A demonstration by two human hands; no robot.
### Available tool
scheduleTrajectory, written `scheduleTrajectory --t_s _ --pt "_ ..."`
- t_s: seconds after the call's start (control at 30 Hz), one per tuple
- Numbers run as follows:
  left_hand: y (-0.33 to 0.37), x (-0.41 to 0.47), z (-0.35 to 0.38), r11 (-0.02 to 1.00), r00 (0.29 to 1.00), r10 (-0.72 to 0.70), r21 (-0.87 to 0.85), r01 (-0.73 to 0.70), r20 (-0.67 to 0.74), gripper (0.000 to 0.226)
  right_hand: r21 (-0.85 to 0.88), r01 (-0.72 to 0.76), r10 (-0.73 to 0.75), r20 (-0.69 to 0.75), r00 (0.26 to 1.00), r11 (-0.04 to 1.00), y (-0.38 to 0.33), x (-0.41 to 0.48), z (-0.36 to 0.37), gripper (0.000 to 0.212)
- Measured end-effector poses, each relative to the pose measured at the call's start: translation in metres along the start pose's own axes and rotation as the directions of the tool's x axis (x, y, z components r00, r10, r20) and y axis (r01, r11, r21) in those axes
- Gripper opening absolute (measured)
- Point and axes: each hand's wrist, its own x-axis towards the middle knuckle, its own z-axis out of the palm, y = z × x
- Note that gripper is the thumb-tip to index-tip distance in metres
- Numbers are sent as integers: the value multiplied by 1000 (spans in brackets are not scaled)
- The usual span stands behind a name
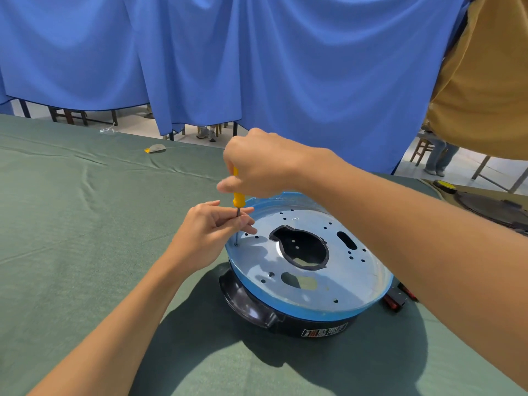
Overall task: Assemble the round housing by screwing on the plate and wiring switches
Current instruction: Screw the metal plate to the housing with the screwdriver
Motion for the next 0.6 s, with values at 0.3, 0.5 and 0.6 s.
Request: scheduleTrajectory --t_s 0.3,0.5,0.6 --pt "5 -2 3 1000 989 -6 -6 5 -149 15 -18 11 -11 -19 1000 1000 -4 2 -5 38" --pt "10 -1 3 999 996 14 -48 -19 -85 14 40 -79 79 -9 997 996 2 0 5 40" --pt "9 1 0 1000 999 19 -12 -20 -37 22 3 14 -14 54 998 1000 5 -2 -3 32"
